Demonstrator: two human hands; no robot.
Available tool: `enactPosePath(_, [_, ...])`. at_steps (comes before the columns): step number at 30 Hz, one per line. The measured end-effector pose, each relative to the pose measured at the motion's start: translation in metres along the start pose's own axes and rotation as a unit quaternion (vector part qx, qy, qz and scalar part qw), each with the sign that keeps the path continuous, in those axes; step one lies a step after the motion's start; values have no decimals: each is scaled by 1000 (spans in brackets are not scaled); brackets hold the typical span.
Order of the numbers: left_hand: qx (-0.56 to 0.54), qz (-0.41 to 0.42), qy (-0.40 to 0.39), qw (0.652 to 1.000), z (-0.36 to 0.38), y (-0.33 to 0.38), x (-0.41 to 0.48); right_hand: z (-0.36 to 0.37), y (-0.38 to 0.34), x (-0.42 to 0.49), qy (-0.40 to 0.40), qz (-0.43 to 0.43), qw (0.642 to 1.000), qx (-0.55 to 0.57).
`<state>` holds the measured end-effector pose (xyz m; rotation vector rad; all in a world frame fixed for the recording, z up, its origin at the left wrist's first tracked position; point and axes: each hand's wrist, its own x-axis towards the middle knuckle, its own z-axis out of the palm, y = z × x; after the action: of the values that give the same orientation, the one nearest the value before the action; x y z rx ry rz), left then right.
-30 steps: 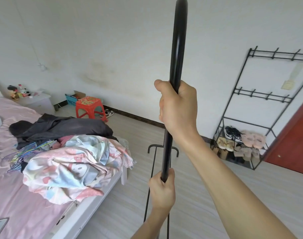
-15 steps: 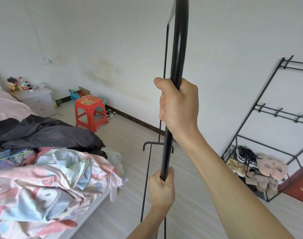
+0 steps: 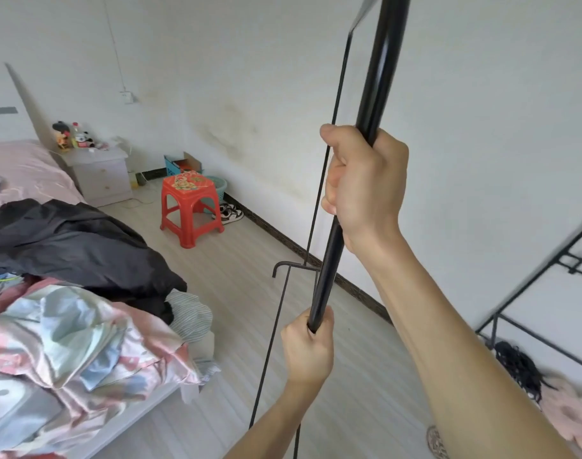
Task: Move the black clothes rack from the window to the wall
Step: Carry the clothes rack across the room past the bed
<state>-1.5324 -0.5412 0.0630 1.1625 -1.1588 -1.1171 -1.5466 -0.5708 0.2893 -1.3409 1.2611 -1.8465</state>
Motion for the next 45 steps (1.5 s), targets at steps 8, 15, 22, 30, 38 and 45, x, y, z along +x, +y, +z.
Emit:
enactPosePath(8, [2,-32,82,996,108,-3,54,-64,33,90,-51,3,999,12])
enactPosePath(15, [-4,-26,113,993,178,-9,90,-108,60,152,-90,10,995,44])
enactPosePath(22, [10,-21,94,995,265,-20,128,-182,91,223,-86,13,994,71])
enactPosePath(30, [-30,-9,35,999,340,5,180,-228,84,306,-75,36,993,83])
enactPosePath(38, [-58,-39,-31,997,465,-11,243,-308,128,389,-31,29,998,51])
enactPosePath(45, [-61,-29,-89,994,583,-22,298,-389,167,473,-5,-7,1000,20])
